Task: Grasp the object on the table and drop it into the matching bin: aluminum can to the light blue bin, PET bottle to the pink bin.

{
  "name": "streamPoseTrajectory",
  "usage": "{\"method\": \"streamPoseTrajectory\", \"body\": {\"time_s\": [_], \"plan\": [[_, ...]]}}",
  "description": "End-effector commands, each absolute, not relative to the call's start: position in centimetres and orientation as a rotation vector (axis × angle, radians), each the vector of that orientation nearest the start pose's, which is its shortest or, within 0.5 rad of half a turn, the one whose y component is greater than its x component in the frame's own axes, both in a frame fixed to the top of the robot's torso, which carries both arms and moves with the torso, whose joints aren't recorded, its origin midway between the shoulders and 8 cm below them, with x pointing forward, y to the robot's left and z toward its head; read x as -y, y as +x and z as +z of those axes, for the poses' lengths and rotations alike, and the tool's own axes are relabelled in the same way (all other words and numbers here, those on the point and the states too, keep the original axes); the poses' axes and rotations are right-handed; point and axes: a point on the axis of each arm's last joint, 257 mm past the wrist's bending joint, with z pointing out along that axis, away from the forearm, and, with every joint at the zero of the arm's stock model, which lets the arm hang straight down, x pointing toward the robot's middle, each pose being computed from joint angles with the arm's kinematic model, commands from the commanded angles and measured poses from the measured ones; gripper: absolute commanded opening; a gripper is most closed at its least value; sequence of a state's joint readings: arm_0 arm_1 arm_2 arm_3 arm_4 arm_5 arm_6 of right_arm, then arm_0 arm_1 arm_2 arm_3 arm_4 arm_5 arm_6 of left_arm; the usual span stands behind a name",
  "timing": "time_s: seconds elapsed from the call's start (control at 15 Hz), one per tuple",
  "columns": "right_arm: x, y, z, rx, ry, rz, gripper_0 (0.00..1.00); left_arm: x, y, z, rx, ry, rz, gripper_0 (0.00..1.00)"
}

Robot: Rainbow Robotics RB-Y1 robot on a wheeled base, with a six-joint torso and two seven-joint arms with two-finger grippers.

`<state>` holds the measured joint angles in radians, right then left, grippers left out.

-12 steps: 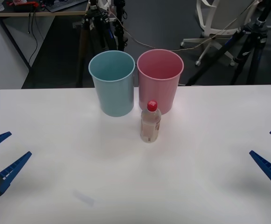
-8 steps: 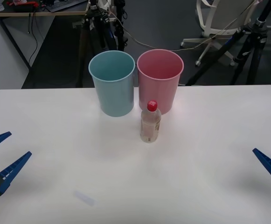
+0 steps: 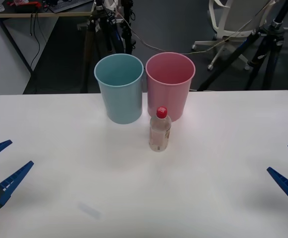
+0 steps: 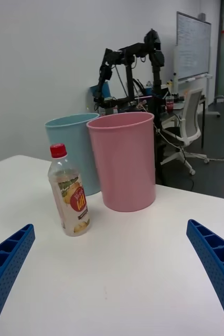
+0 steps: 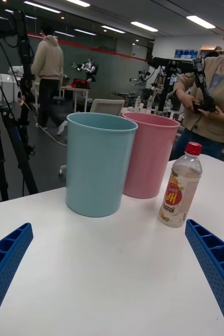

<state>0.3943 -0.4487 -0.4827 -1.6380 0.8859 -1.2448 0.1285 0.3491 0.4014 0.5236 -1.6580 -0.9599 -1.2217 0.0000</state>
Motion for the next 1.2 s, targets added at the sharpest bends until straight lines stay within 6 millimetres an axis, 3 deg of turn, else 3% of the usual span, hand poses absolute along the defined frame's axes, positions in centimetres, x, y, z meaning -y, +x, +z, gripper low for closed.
{"method": "streamPoseTrajectory", "body": {"time_s": [0.07, 0.27, 0.47, 1.2], "plan": [[32.3, 31.7, -18.6, -1.373, -0.644, 0.490, 1.00, -33.0, 34.2, -16.9, -1.441, 0.465, -0.567, 1.00], [31.8, 31.4, -19.8, -1.361, -0.697, 0.493, 1.00, -33.0, 34.2, -16.9, -1.441, 0.465, -0.567, 1.00], [29.7, 31.8, -20.8, -1.372, -0.733, 0.546, 1.00, -33.0, 34.2, -16.9, -1.441, 0.465, -0.567, 1.00], [18.9, 37.7, -24.5, -1.358, -0.796, 0.634, 1.00, -33.0, 34.2, -16.9, -1.441, 0.465, -0.567, 1.00]]}}
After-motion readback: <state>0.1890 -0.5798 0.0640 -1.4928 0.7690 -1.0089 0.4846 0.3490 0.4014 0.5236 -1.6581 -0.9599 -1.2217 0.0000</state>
